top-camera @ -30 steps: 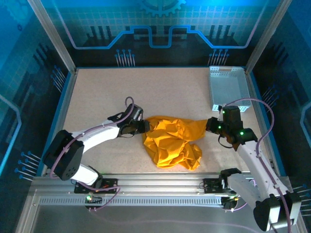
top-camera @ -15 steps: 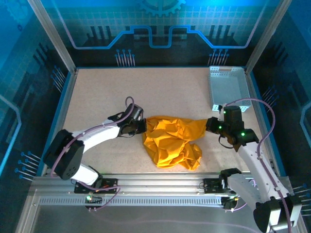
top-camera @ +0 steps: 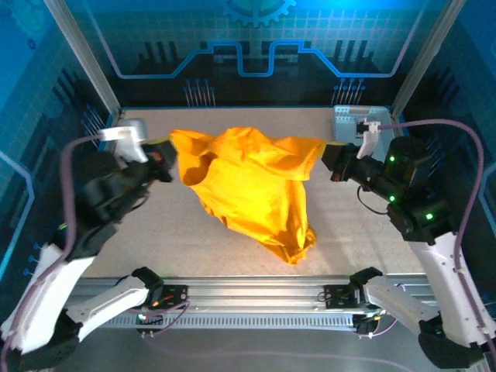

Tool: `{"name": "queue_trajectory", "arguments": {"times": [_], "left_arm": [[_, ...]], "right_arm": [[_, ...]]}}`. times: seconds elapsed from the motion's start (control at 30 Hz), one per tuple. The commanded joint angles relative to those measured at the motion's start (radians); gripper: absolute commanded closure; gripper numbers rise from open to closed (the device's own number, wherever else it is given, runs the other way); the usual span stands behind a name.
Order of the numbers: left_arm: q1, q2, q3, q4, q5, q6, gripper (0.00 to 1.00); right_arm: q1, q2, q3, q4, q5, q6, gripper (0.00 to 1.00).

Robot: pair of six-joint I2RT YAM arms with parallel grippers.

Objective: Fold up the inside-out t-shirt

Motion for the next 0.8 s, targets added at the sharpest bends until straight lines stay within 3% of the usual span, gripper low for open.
{"name": "queue_trajectory", "arguments": {"times": [0.0,0.13,0.27,0.33,0.4,0.5,0.63,0.7,0.77], "left_arm": [[0.007,-0.045,0.138,-0.083,-0.03,0.145,1.0],[0.008,0.014,0.249,-0.129,0.103,0.129,1.0],[0.007,0.131,0.204,-0.111,0.276,0.04,1.0],[0.0,0.211,0.146,-0.089,0.365,-0.019,1.0],[-0.056,0.297,0.061,-0.04,0.399,-0.063,1.0],[-0.212,0.451,-0.027,0.032,0.368,-0.063,1.0],[-0.316,0.694,-0.084,0.156,0.468,-0.154,1.0],[-0.356,0.81,-0.063,0.15,0.469,-0.163,0.79],[-0.372,0.869,-0.036,0.103,0.444,-0.157,0.66]], "right_arm": [[0.1,0.041,0.09,-0.025,0.086,-0.042,1.0],[0.106,0.084,0.097,-0.072,0.214,-0.041,1.0],[0.049,0.113,-0.002,-0.13,0.365,-0.027,1.0],[-0.018,0.12,-0.078,-0.15,0.368,-0.002,1.0],[-0.103,0.108,-0.209,-0.134,0.33,0.024,1.0],[-0.187,0.078,-0.405,-0.099,0.302,0.055,1.0],[-0.226,0.063,-0.59,-0.044,0.248,0.074,1.0],[-0.231,0.054,-0.618,-0.05,0.255,0.077,0.77],[-0.231,0.036,-0.62,-0.059,0.267,0.078,0.6]]}}
